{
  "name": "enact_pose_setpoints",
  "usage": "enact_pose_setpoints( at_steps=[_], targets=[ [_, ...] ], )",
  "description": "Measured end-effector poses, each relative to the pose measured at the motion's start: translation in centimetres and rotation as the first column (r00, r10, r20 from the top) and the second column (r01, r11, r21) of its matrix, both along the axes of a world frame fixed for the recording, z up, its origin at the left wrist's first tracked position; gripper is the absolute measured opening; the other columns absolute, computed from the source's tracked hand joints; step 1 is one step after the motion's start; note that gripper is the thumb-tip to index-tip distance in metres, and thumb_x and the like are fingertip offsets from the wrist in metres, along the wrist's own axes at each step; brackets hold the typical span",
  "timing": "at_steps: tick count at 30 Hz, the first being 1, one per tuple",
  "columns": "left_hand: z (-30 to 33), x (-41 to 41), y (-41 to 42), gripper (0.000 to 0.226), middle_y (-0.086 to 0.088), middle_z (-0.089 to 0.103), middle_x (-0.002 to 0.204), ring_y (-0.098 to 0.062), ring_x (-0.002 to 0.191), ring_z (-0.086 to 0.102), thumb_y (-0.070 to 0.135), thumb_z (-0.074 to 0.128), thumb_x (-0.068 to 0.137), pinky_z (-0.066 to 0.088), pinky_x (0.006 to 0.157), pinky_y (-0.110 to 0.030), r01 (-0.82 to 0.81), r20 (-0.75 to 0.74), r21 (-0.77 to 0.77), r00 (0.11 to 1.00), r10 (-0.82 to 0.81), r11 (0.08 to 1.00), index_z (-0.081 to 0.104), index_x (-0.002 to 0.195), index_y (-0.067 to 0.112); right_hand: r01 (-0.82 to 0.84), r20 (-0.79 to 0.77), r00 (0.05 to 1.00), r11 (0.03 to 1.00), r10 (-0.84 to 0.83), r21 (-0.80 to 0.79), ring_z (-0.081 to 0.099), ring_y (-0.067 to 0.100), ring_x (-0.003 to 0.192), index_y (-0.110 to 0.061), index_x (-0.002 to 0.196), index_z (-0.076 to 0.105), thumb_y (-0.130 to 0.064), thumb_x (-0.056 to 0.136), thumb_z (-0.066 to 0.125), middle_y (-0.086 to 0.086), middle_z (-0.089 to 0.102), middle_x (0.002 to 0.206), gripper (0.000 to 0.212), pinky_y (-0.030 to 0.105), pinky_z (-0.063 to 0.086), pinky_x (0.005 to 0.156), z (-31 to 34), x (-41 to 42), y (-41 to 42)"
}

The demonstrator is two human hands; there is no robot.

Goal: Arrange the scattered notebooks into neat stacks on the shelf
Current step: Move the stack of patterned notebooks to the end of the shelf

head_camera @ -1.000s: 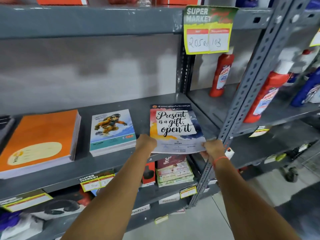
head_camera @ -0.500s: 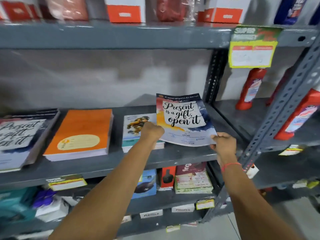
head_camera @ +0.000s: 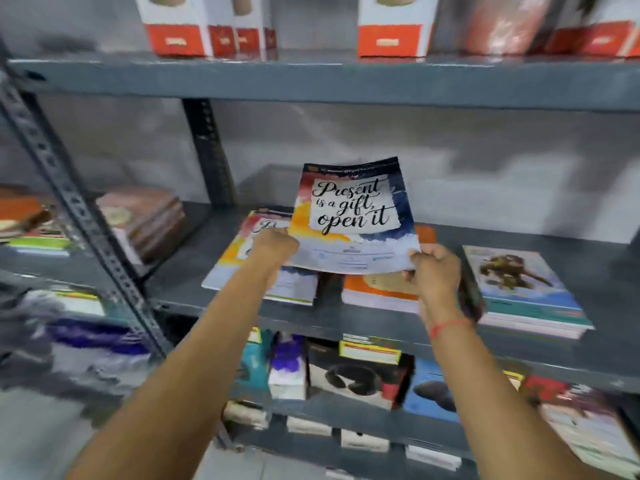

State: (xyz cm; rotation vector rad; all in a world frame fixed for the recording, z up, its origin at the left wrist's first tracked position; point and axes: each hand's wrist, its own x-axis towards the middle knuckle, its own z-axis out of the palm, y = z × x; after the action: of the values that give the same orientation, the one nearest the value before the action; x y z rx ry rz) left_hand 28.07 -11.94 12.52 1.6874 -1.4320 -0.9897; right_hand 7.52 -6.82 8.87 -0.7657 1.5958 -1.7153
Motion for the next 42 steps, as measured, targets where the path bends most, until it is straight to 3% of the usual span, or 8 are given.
enact_pose_setpoints(
  at_steps=[4, 9, 16, 19, 22, 37, 39, 42],
  targets=[
    [-1.2, 8.3, -2.3, 0.032, -0.005, 0.031, 0.058, -0.018, 0.05, 0.026, -0.009, 0.044, 0.083, 0.027, 0.051, -0.026, -0.023, 0.054, 0.009, 0.998, 0.023, 1.0, 0.041, 0.059, 0.011, -0.035, -0.012, 0.999, 0.998, 0.035, 0.06, 0.051, 0.007, 0.032, -0.022, 0.066, 0.049, -0.003, 0.086, 0.052, 0.001, 0.054, 0.066, 0.028, 0.021, 0.042, 0.04, -1.7, 8.2, -2.2],
    [-3.8, 13.2, -4.8, 0.021, -0.011, 0.04, 0.066, -0.023, 0.065, 0.034, -0.005, 0.049, 0.076, 0.033, 0.065, -0.031, -0.004, 0.016, 0.068, 1.0, 0.003, 0.998, 0.045, 0.061, 0.01, -0.044, -0.156, 0.985, 0.983, 0.072, 0.178, 0.058, 0.026, 0.063, -0.013, 0.074, 0.053, -0.007, 0.086, 0.052, 0.008, 0.058, 0.073, 0.014, 0.039, 0.048, 0.066, -4.5, 13.3, -4.0],
    [-8.3, 15.4, -5.7, 0.037, -0.014, 0.045, 0.131, -0.035, 0.124, 0.039, 0.015, 0.058, 0.076, 0.032, 0.105, -0.04, -0.033, 0.178, 0.102, 0.984, 0.015, 0.994, 0.056, 0.113, 0.021, 0.006, -0.423, 0.899, 0.962, 0.114, 0.273, 0.046, 0.023, 0.075, -0.01, 0.083, 0.053, -0.019, 0.087, 0.056, 0.007, 0.052, 0.075, 0.01, 0.019, 0.03, 0.056, -8.5, 14.2, -3.6],
    [-9.9, 16.2, -5.2, 0.053, 0.003, 0.041, 0.135, -0.019, 0.124, 0.042, 0.014, 0.057, 0.086, 0.033, 0.102, -0.031, -0.002, -0.232, 0.001, 0.973, 0.002, 1.0, 0.042, 0.137, 0.017, -0.054, -0.289, 0.951, 0.979, 0.11, 0.195, 0.052, 0.021, 0.113, -0.009, 0.131, 0.046, -0.024, 0.09, 0.055, 0.008, 0.052, 0.129, 0.045, 0.025, 0.039, 0.095, -8.6, 14.1, -3.5],
    [-11.3, 16.0, -4.5, 0.05, 0.007, 0.038, 0.144, -0.014, 0.131, 0.037, 0.033, 0.044, 0.094, 0.026, 0.111, -0.032, -0.013, -0.47, 0.041, 0.882, 0.03, 0.999, 0.035, 0.141, 0.019, -0.196, -0.027, 0.979, 0.972, 0.201, 0.13, 0.024, 0.01, 0.139, -0.024, 0.146, 0.022, -0.05, 0.089, 0.042, -0.007, 0.025, 0.154, 0.066, 0.028, 0.02, 0.109, -8.4, 14.3, -3.8],
    [-12.4, 16.1, -5.4, 0.041, 0.003, 0.058, 0.132, -0.015, 0.116, 0.058, 0.054, 0.04, 0.088, 0.041, 0.102, -0.039, -0.035, -0.505, 0.057, 0.861, 0.059, 0.998, 0.059, 0.121, 0.037, -0.379, 0.0, 0.925, 0.921, 0.381, 0.095, 0.018, -0.002, 0.131, -0.036, 0.146, 0.012, -0.076, 0.066, 0.032, -0.013, 0.016, 0.156, 0.092, 0.028, 0.013, 0.108, -8.5, 13.9, -6.9],
    [-11.9, 16.6, -6.2, 0.045, 0.009, 0.06, 0.128, -0.007, 0.106, 0.062, 0.06, 0.04, 0.086, 0.045, 0.087, -0.027, 0.02, -0.59, 0.079, 0.807, 0.031, 0.997, 0.058, 0.121, 0.037, -0.405, 0.061, 0.914, 0.911, 0.401, 0.078, 0.024, 0.009, 0.139, -0.036, 0.144, 0.023, -0.079, 0.064, 0.036, -0.01, 0.028, 0.153, 0.093, 0.04, 0.017, 0.117, -8.4, 13.7, -7.5],
    [-11.8, 16.8, -7.4, 0.066, 0.004, 0.052, 0.137, -0.016, 0.12, 0.053, 0.07, 0.034, 0.081, 0.04, 0.101, -0.035, 0.111, -0.602, 0.081, 0.798, -0.04, 0.991, 0.044, 0.134, 0.032, -0.46, 0.116, 0.884, 0.886, 0.453, 0.052, 0.046, 0.013, 0.125, -0.048, 0.115, 0.055, -0.077, 0.067, 0.038, -0.021, 0.061, 0.12, 0.059, 0.045, 0.029, 0.113, -8.1, 13.6, -8.0]
  ],
)
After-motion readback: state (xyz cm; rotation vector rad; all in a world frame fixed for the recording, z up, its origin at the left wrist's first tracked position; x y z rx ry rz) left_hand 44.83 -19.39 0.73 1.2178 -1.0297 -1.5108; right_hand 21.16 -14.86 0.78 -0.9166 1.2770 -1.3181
